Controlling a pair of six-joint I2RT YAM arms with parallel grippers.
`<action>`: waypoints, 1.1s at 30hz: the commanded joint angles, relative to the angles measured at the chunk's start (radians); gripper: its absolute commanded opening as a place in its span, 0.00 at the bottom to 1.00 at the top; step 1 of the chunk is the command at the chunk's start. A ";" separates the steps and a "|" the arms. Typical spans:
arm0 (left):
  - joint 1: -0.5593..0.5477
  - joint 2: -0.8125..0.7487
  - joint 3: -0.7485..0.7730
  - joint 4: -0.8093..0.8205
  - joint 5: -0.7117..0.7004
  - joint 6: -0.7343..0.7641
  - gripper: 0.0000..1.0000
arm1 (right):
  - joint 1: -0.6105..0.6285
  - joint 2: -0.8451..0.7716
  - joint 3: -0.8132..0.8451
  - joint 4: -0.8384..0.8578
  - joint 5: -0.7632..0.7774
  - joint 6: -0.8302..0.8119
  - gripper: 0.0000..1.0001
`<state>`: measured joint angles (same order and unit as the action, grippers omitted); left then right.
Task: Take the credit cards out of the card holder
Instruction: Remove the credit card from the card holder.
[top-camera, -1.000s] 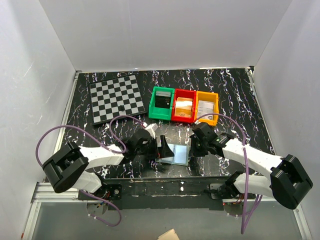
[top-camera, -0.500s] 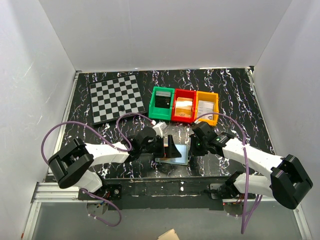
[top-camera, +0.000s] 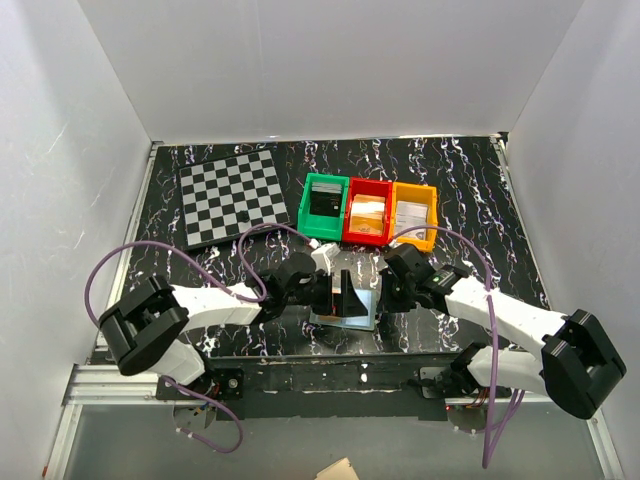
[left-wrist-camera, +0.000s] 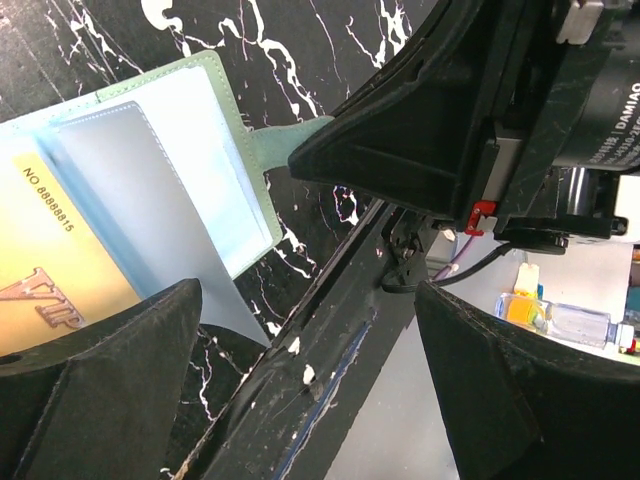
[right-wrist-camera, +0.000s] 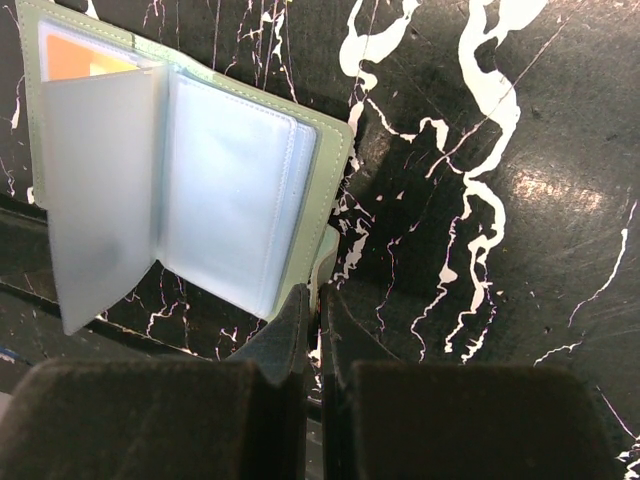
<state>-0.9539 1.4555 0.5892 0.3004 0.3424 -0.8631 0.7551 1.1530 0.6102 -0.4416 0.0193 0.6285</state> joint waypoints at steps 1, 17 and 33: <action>-0.014 0.046 0.058 0.028 0.033 0.024 0.88 | 0.006 -0.036 -0.004 -0.006 0.021 -0.004 0.03; -0.046 -0.021 0.092 0.010 -0.011 0.035 0.89 | -0.016 -0.268 -0.050 -0.071 0.050 0.016 0.45; 0.121 -0.388 -0.172 -0.153 -0.134 -0.010 0.72 | 0.024 -0.029 0.051 0.279 -0.268 0.069 0.44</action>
<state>-0.8505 1.0718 0.4488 0.1841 0.2169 -0.8696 0.7696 1.0985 0.6254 -0.3012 -0.1761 0.6601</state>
